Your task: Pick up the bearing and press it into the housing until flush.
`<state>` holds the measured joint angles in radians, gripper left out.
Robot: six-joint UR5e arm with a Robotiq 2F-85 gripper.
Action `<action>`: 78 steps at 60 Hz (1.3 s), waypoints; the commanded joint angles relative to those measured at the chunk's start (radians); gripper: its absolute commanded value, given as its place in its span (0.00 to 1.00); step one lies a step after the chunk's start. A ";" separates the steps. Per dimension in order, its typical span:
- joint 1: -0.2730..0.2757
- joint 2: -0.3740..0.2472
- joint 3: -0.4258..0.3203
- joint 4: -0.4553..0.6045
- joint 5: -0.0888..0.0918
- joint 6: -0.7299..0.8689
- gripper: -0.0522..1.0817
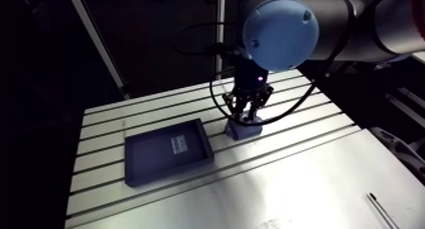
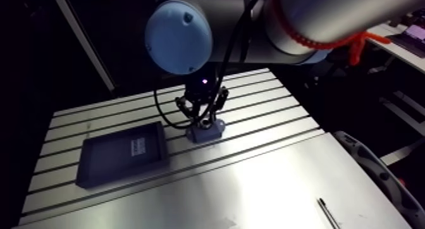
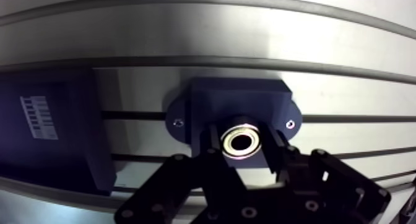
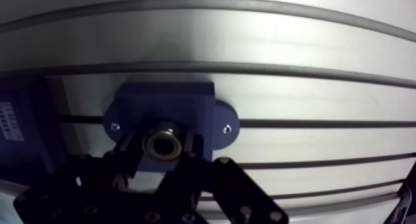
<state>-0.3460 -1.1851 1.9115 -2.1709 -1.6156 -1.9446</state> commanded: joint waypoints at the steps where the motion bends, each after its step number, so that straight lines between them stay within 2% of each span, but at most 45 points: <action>1: -0.001 -0.001 0.001 0.001 0.000 -0.001 0.59; 17: 0.001 0.005 0.002 0.001 0.000 0.002 0.60; 21: 0.001 0.008 0.001 0.000 -0.005 0.002 0.59; 25: 0.001 0.008 0.001 -0.002 -0.017 0.002 0.59; 36: 0.001 0.007 -0.001 -0.002 -0.020 0.002 0.59; 37: 0.001 0.005 -0.001 -0.002 -0.023 0.004 0.52; 38: 0.001 0.005 -0.001 -0.002 -0.023 0.004 0.52; 39: 0.001 0.004 0.000 -0.002 -0.025 0.006 0.29; 40: 0.001 0.004 0.000 -0.002 -0.025 0.006 0.29; 41: 0.001 0.002 0.001 -0.002 -0.029 0.005 0.07; 43: 0.001 0.000 0.002 -0.002 -0.031 0.005 0.05; 57: -0.001 -0.013 -0.010 0.001 -0.031 0.002 0.05; 66: 0.002 -0.065 -0.031 0.014 -0.027 0.002 0.05; 76: 0.002 -0.092 -0.055 0.088 -0.025 0.012 0.05; 77: 0.004 -0.096 -0.059 0.105 -0.025 0.015 0.16; 78: 0.004 -0.096 -0.059 0.105 -0.025 0.015 0.16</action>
<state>-0.3443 -1.2474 1.8771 -2.1374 -1.6427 -1.9408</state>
